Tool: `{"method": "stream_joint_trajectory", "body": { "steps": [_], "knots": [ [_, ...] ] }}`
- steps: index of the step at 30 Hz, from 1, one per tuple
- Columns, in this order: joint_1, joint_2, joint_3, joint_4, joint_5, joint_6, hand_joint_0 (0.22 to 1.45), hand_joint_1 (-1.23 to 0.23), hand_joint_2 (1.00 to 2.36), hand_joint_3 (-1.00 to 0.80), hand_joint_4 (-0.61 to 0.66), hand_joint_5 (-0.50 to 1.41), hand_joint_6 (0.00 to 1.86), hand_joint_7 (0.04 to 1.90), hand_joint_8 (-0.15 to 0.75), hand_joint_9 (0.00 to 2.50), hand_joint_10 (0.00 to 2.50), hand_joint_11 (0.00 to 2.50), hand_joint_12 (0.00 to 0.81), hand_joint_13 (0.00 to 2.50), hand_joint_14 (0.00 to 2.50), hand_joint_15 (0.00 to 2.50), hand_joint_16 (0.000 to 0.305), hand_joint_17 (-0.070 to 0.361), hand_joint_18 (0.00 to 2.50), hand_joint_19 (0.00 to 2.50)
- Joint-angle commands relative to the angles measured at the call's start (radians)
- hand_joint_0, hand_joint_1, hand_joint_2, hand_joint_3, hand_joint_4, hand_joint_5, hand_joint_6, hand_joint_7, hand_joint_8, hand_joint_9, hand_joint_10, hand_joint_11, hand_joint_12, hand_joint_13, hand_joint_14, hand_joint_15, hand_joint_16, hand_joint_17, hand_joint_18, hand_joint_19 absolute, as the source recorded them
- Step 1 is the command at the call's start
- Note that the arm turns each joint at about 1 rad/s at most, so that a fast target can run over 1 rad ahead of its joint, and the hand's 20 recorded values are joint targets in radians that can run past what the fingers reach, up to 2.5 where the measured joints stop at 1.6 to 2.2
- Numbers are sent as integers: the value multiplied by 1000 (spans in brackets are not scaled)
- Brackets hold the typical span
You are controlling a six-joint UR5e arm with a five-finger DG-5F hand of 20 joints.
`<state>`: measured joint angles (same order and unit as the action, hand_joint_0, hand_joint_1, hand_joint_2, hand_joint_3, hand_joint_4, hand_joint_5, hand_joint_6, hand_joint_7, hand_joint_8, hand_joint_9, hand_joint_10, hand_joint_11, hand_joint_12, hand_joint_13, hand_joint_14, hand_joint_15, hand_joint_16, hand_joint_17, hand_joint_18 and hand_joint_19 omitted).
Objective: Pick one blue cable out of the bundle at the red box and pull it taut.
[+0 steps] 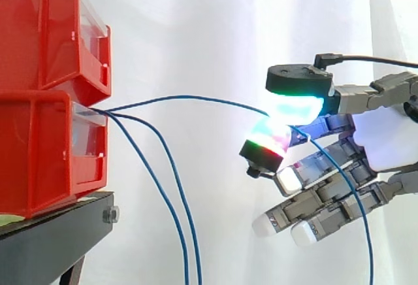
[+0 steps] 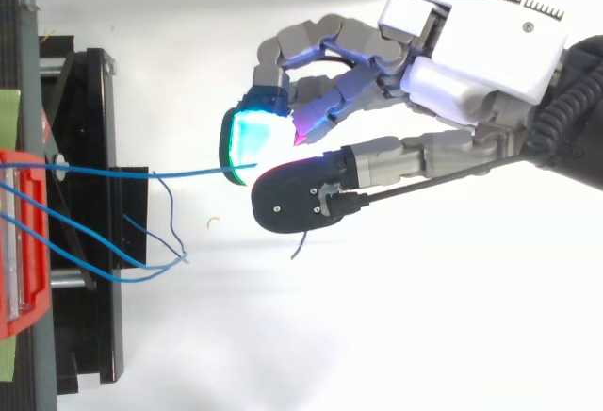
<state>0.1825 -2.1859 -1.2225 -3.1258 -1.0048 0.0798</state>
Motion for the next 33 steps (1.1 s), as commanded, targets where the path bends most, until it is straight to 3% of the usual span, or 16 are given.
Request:
{"method": "stream_joint_trajectory", "body": {
  "steps": [1, 12, 33],
  "knots": [
    [0, 0, 0, 1, 0, 0, 587, -566, 1005, -201, -113, -110, 859, 1136, 259, 981, 13, 645, 347, 474, 9, 224, 52, 118, 520, 371],
    [0, 0, 0, -1, 0, 0, 583, -478, 1007, -244, -102, -111, 854, 1137, 247, 971, 14, 645, 334, 447, 8, 230, 50, 111, 469, 389],
    [0, 0, 0, 1, 0, 0, 583, -478, 1010, -272, -67, -111, 846, 1144, 234, 964, 15, 662, 316, 437, 9, 232, 46, 103, 436, 392]
  ]
}}
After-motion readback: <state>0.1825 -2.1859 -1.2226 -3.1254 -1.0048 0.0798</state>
